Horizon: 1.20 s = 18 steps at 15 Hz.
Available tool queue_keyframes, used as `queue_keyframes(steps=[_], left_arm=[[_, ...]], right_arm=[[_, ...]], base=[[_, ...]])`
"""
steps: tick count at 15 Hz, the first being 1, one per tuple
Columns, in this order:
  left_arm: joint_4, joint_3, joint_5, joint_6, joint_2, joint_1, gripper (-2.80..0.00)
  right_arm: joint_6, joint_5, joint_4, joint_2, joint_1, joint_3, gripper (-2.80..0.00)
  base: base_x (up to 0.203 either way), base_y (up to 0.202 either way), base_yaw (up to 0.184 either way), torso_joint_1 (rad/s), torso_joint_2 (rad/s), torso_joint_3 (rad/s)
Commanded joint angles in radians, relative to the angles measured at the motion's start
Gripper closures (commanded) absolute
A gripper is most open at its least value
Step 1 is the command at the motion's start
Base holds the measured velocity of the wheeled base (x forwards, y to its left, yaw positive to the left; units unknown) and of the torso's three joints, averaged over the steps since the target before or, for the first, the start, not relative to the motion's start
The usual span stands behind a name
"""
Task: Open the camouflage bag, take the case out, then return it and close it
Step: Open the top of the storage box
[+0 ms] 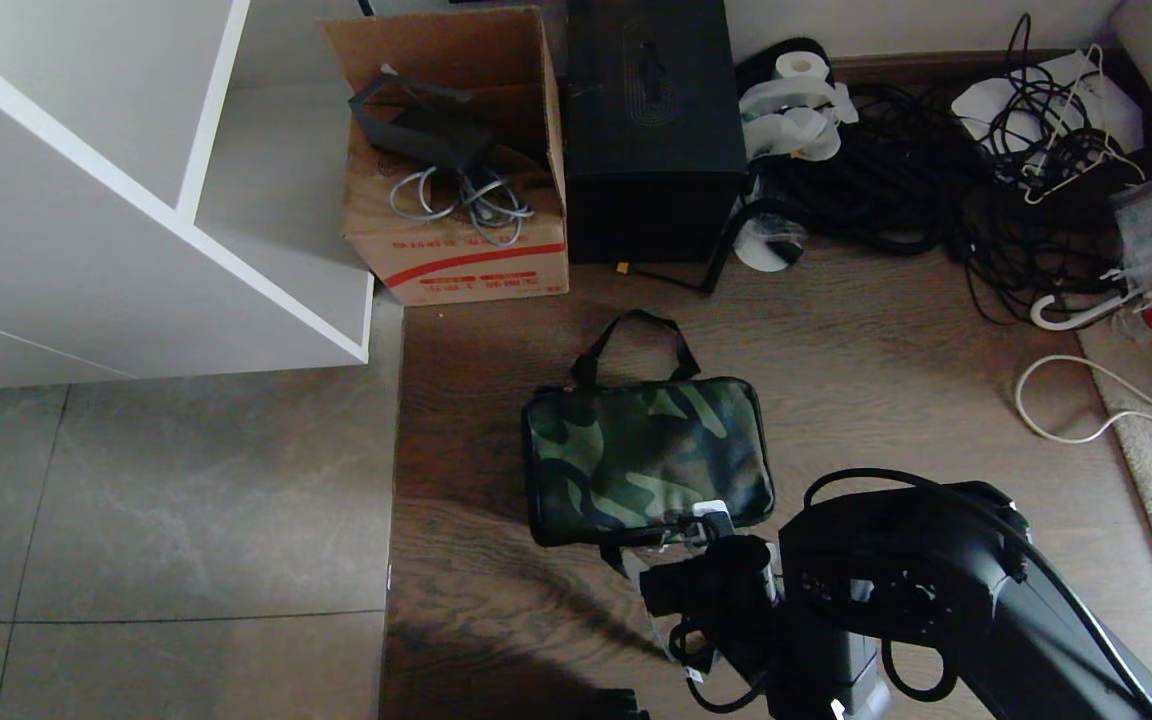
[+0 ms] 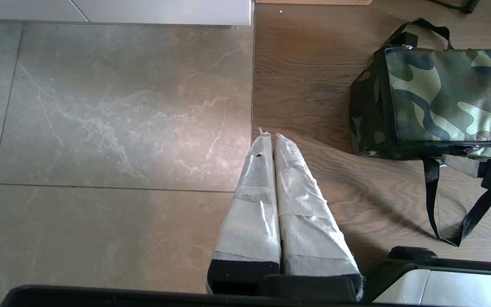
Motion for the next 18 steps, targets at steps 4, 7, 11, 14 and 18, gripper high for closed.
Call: queue_keyframes(steps=[4,7,11,14,18], left_arm=[[-0.001,0.009,0.000,0.000,0.000,0.000,0.00],[-0.001,0.009,0.000,0.000,0.000,0.000,0.00],[-0.001,0.009,0.000,0.000,0.000,0.000,0.00],[-0.001,0.009,0.000,0.000,0.000,0.000,0.00],[-0.001,0.009,0.000,0.000,0.000,0.000,0.00]], right_arm=[[-0.009,-0.007,-0.009,0.023,0.001,-0.051,0.00],[-0.012,-0.007,-0.009,0.023,0.001,-0.046,0.00],[-0.015,-0.007,-0.009,0.010,0.000,-0.040,0.00],[-0.020,-0.007,-0.009,-0.012,-0.001,-0.016,0.00],[-0.018,-0.008,-0.009,-0.070,-0.007,0.100,0.00]], base=[[0.000,0.000,0.000,0.000,0.00,0.000],[0.000,0.000,0.000,0.000,0.00,0.000],[0.000,0.000,0.000,0.000,0.00,0.000],[0.000,0.000,0.000,0.000,0.00,0.000],[0.000,0.000,0.000,0.000,0.00,0.000]])
